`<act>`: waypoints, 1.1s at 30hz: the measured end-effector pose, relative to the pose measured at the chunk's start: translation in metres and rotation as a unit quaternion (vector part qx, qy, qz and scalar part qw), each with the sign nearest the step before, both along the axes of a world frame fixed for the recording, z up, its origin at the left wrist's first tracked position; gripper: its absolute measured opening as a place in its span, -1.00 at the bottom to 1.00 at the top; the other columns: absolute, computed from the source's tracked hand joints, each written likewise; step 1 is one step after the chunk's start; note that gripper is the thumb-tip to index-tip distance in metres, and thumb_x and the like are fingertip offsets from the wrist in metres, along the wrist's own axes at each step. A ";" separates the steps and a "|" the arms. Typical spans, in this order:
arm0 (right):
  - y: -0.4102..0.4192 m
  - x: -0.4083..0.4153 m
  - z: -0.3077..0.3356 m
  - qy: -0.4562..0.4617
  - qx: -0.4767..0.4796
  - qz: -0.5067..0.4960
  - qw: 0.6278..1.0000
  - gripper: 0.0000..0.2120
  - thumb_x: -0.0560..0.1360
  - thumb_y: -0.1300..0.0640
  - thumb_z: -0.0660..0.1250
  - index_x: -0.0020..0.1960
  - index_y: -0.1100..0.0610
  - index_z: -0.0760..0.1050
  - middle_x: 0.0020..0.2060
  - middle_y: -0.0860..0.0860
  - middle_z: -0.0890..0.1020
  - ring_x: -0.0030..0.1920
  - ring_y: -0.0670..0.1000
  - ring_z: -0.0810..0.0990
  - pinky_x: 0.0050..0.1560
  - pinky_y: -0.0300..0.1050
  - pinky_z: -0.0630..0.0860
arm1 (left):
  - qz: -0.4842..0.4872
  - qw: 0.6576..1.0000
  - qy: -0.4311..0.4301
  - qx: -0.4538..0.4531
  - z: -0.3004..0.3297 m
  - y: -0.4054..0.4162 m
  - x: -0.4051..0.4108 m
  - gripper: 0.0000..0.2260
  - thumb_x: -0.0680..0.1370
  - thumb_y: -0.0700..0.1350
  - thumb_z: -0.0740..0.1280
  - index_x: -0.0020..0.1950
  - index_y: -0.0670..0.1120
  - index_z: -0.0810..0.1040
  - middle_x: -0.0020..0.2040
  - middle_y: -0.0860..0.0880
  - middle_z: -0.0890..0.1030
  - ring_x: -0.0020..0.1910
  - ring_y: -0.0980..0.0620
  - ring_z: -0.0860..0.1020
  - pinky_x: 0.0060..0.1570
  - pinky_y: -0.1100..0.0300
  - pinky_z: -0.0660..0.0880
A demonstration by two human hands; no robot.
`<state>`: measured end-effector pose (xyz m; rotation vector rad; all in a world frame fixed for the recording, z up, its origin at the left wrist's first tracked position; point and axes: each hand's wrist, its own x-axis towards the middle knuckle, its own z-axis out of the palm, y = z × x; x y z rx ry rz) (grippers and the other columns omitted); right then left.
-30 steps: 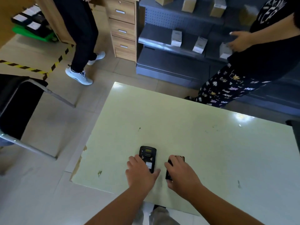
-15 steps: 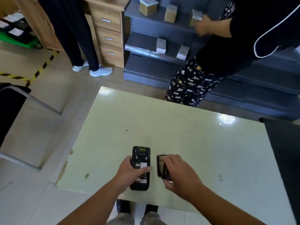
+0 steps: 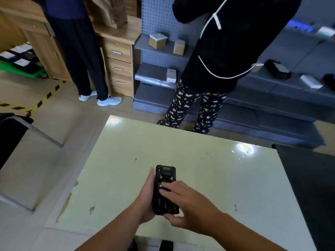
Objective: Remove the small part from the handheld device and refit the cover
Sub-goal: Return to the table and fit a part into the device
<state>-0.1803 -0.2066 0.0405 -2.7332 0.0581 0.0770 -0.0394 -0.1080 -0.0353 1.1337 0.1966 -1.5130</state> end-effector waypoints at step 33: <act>-0.015 0.045 -0.044 -0.121 0.052 -0.260 0.957 -0.38 0.54 -0.35 0.23 0.54 -0.19 0.29 0.40 -0.19 0.34 0.38 -0.15 0.25 0.43 -0.18 0.15 | 0.065 0.996 0.007 -0.057 0.019 -0.006 0.031 -0.25 0.49 0.48 0.19 0.22 -0.14 0.70 0.05 -0.19 0.72 -0.06 -0.16 0.70 -0.14 0.05 0.67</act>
